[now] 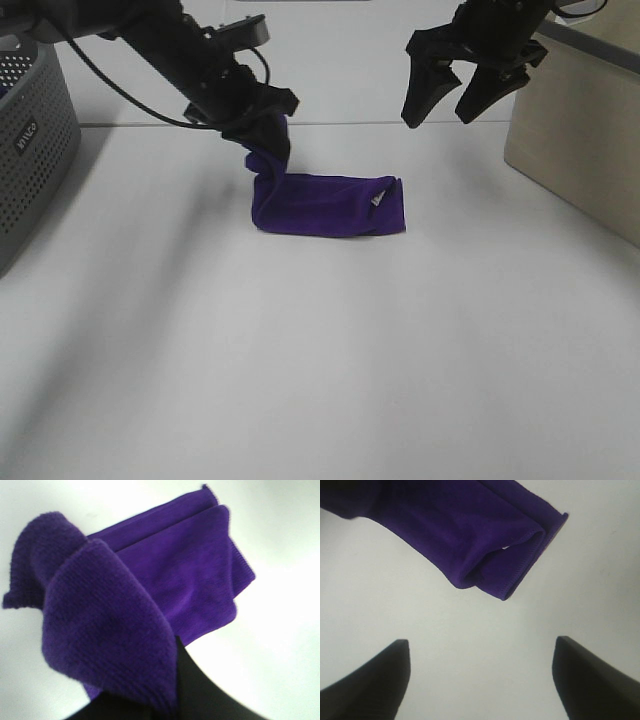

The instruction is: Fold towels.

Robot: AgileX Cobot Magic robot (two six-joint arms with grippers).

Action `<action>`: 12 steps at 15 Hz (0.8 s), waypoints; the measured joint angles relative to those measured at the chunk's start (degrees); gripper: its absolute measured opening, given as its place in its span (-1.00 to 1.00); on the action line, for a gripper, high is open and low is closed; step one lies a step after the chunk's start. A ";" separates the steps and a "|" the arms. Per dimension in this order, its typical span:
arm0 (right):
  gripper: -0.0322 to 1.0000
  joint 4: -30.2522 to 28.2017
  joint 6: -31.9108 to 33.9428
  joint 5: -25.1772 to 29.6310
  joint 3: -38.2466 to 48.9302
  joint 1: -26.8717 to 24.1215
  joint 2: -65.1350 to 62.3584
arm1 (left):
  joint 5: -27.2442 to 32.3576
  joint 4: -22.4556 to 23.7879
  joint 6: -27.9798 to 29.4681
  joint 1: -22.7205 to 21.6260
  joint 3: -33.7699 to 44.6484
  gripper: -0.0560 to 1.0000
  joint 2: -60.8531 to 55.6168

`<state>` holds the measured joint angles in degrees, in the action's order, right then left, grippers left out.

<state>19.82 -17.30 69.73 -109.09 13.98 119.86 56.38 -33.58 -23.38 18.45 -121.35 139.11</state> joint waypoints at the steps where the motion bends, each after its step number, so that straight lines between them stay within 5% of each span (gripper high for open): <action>1: 0.56 0.29 0.00 0.00 0.00 0.00 -1.15 | -0.74 -0.29 0.00 0.69 -0.11 -0.85 0.17; 6: 0.56 1.55 0.00 0.06 0.00 0.00 -4.81 | -4.58 -6.07 0.63 4.53 -5.96 -0.81 6.99; 7: 0.56 1.66 0.00 0.06 0.00 0.00 -5.33 | -4.58 -6.93 0.86 5.27 -7.68 -0.67 8.71; 8: 0.56 2.12 0.06 0.06 0.00 0.00 -6.53 | -5.79 -9.28 0.92 7.28 -9.97 -0.10 10.89; 9: 0.56 2.52 0.06 0.06 0.00 0.00 -7.28 | -6.65 -10.14 0.92 8.42 -10.60 0.13 11.29; 12: 0.56 3.67 0.06 0.11 0.00 0.00 -8.94 | -6.82 -11.23 0.92 9.57 -12.83 0.34 11.29</action>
<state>23.49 -17.25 69.84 -109.09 13.98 110.92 49.56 -44.81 -22.46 28.02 -134.19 150.40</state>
